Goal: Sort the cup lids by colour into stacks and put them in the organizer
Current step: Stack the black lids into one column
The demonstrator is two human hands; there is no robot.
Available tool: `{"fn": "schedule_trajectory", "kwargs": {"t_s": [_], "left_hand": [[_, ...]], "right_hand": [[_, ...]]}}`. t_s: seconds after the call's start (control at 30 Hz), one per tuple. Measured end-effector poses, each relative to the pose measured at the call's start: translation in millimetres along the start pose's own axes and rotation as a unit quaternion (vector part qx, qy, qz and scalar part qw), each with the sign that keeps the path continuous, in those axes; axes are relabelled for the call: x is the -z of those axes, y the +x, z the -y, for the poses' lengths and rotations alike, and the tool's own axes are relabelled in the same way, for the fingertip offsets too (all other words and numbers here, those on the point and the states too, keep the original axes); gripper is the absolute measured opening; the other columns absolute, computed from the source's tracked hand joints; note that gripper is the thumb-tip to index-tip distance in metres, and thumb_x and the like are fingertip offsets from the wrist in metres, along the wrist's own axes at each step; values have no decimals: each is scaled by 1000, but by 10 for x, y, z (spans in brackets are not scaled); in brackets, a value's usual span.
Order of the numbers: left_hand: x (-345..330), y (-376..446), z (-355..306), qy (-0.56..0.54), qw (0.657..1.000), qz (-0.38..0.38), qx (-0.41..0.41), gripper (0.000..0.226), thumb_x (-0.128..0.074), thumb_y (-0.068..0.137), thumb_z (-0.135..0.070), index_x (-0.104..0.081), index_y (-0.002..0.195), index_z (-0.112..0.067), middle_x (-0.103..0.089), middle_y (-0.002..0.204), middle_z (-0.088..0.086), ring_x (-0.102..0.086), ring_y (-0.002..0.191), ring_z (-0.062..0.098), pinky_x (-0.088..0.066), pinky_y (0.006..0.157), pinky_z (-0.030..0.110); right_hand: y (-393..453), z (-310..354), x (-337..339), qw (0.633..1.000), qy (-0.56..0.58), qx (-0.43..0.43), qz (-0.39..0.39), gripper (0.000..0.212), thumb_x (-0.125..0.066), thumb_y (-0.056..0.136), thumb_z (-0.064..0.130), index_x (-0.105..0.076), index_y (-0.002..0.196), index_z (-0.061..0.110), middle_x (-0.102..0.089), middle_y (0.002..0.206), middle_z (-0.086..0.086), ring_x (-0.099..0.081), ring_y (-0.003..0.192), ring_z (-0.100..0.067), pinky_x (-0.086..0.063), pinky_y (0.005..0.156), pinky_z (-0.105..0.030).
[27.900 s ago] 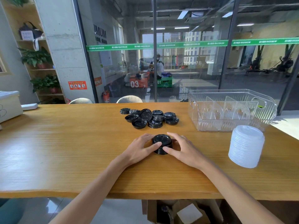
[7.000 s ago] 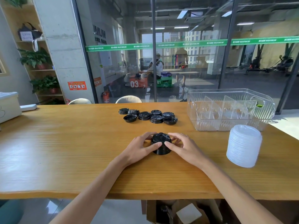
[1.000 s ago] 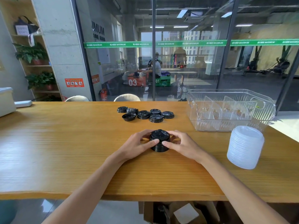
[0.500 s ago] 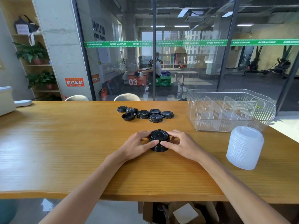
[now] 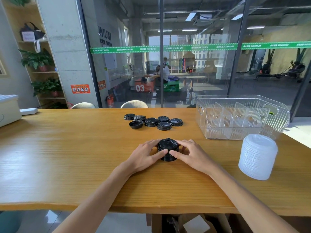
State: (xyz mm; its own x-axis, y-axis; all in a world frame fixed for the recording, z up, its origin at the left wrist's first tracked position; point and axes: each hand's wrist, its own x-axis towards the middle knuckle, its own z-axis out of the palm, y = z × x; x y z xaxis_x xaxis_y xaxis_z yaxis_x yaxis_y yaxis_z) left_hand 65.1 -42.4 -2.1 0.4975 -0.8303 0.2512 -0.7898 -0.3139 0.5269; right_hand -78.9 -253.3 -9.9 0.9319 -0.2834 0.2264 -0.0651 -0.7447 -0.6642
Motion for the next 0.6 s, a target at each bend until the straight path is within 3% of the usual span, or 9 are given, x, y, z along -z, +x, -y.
{"fn": "schedule_trajectory", "kwargs": {"t_s": [0.07, 0.13, 0.3, 0.5, 0.6], "left_hand": [[24, 1, -17, -9, 1000, 1, 8, 80, -53, 100, -77, -44, 163, -30, -54, 161, -10, -50, 146, 11, -43, 121, 51], [30, -4, -32, -22, 1000, 5, 13, 84, -55, 96, -80, -44, 163, -32, -56, 158, -10, -52, 144, 9, -45, 120, 50], [45, -4, -26, -35, 999, -2, 12, 83, -59, 95, -79, -51, 159, -27, -62, 153, -9, -57, 139, 10, -49, 116, 48], [51, -12, -37, -36, 999, 9, 1, 66, -57, 98, -76, -60, 152, -37, -65, 142, -15, -59, 132, 10, -47, 115, 51], [44, -3, -18, -29, 1000, 9, 5, 77, -56, 97, -79, -51, 159, -35, -59, 155, -12, -52, 143, 11, -42, 121, 53]], "right_hand": [[1, -13, 10, 1000, 3, -10, -1, 92, -61, 80, 90, -46, 158, 44, -50, 141, 15, -42, 139, -6, -36, 117, -37], [-8, -22, 20, 1000, 12, -10, 0, 96, -59, 73, 96, -47, 156, 48, -50, 133, 20, -47, 131, -4, -38, 109, -32], [24, -31, 22, 1000, 26, -8, 2, 81, -66, 78, 87, -54, 148, 48, -54, 129, 18, -51, 127, -1, -39, 101, -27], [43, -34, 15, 1000, 24, -2, 7, 83, -68, 82, 82, -54, 152, 41, -55, 138, 17, -47, 134, -2, -38, 115, -31], [38, -22, 14, 999, 30, -6, 10, 89, -67, 79, 85, -51, 155, 41, -53, 140, 17, -46, 136, -3, -36, 116, -31]]}}
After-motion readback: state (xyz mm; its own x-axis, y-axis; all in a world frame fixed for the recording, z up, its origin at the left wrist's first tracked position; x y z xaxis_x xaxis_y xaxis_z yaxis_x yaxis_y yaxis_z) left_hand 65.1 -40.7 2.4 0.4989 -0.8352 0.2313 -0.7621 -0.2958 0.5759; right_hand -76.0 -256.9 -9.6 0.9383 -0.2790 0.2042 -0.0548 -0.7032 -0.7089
